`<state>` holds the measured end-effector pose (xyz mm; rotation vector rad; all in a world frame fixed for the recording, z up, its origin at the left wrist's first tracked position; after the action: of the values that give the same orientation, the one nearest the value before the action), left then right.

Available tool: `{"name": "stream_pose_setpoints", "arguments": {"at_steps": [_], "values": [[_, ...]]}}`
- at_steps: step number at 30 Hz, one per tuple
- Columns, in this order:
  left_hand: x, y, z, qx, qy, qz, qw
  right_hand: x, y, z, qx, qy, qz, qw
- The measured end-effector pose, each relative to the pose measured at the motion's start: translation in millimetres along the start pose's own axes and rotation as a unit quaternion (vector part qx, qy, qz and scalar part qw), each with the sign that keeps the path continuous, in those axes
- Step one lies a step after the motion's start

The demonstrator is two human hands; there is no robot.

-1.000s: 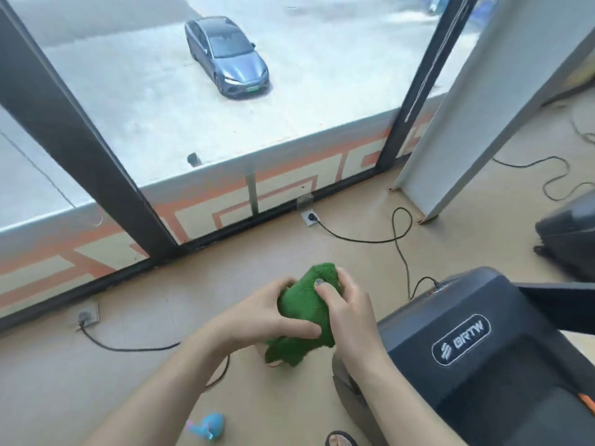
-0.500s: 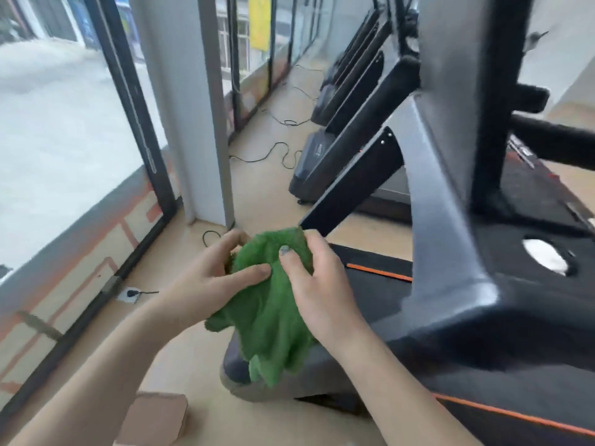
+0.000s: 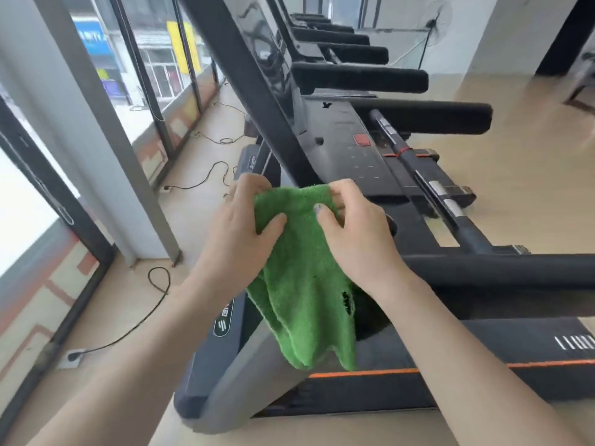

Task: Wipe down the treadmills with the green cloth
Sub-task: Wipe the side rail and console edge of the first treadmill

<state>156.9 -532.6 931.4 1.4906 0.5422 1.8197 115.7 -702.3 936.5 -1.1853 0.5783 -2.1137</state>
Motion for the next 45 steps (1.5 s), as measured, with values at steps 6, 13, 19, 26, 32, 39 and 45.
{"name": "stream_pose_setpoints", "arguments": {"at_steps": [6, 13, 19, 26, 32, 39, 45], "values": [[-88.9, 6.9, -34.1, 0.024, -0.044, 0.070, 0.996, 46.0, 83.0, -6.7, 0.022, -0.047, -0.197, 0.979], [-108.5, 16.8, -16.0, 0.082, -0.053, 0.067, 0.993, 45.3, 133.3, -8.7, -0.067, -0.137, -0.268, 0.951], [-113.7, 12.2, 38.2, 0.149, -0.064, 0.031, 0.986, 38.2, 132.7, -2.5, -0.088, -0.163, -0.308, 0.933], [-98.1, 11.6, -31.8, 0.217, -0.080, -0.104, 0.967, 35.8, 133.3, -8.5, -0.086, -0.150, -0.309, 0.935], [-108.1, 3.9, 21.0, 0.260, -0.105, -0.125, 0.952, 31.4, 132.9, -5.2, -0.077, -0.173, -0.333, 0.924], [-115.3, -6.7, 58.4, 0.285, -0.101, -0.061, 0.951, 36.6, 134.9, -4.5, -0.084, -0.156, -0.278, 0.944], [-131.2, 44.4, -65.4, 0.160, 0.142, 0.114, 0.970, 50.3, 144.6, 7.4, -0.092, -0.166, -0.079, 0.979]]}}
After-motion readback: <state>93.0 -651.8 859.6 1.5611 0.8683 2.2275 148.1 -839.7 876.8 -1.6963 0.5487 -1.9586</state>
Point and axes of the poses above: each hand's wrist, its own z-axis towards the middle knuckle, its own x-axis out of the back of the hand, y = z × x, the point moved 3 cm from there along z, towards the middle knuckle, and after that the axes turned 10 degrees about x, right-handed, at the moved point
